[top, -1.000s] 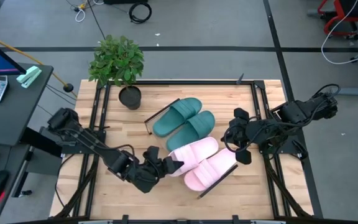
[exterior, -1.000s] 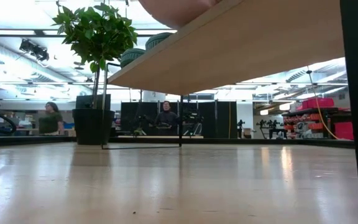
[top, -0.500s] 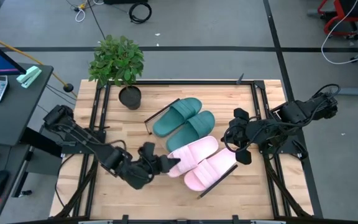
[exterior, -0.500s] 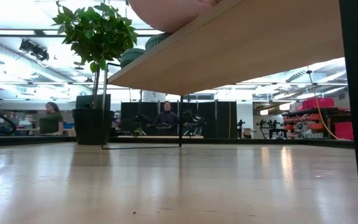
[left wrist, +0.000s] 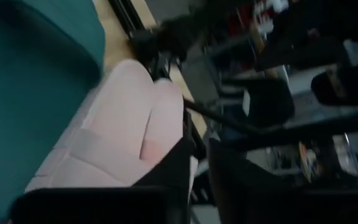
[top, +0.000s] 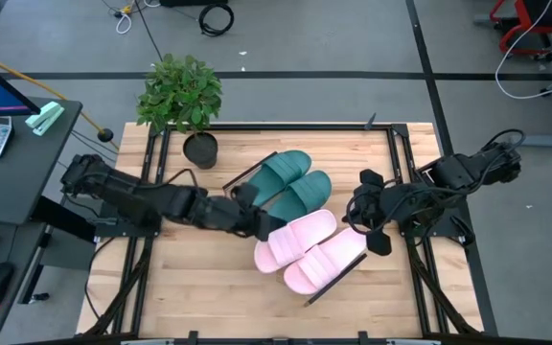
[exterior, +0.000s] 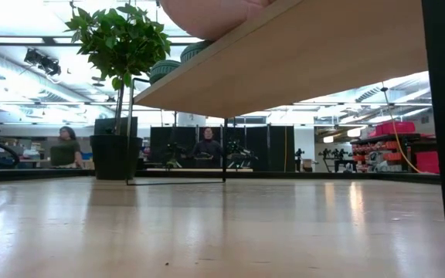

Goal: Pick and place slides into the shelf
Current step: Adjust the green slide

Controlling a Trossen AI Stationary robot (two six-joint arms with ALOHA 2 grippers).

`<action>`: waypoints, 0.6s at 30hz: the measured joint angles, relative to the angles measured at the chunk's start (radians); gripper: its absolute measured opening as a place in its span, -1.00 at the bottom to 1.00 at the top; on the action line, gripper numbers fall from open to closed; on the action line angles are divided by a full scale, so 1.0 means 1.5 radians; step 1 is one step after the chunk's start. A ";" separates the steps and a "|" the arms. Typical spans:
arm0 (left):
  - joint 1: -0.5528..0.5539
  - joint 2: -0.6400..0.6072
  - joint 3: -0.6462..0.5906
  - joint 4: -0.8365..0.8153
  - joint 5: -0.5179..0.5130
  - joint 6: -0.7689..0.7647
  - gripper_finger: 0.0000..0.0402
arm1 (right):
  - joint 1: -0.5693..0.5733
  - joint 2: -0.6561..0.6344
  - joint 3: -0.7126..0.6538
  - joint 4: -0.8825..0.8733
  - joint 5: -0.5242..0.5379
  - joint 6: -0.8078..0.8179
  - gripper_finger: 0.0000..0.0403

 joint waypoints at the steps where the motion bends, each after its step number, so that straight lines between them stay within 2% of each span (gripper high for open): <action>1: 0.007 0.000 0.000 -0.001 0.024 0.004 -0.77 | 0.000 -0.003 0.000 -0.002 -0.014 0.001 -0.94; 4: 0.023 0.000 0.000 -0.006 0.073 0.019 -0.96 | 0.001 -0.009 0.000 -0.019 -0.037 0.000 -0.98; 10: 0.047 0.000 0.000 -0.057 0.166 0.007 -0.98 | 0.000 -0.018 0.000 -0.049 -0.060 0.010 -0.95; 14: 0.060 0.000 0.000 -0.131 0.195 -0.002 -0.98 | 0.000 -0.021 0.000 -0.050 -0.076 0.012 -0.98; 18: 0.072 0.000 0.000 -0.150 0.218 0.003 -0.99 | 0.000 -0.022 0.000 -0.048 -0.077 0.012 -0.97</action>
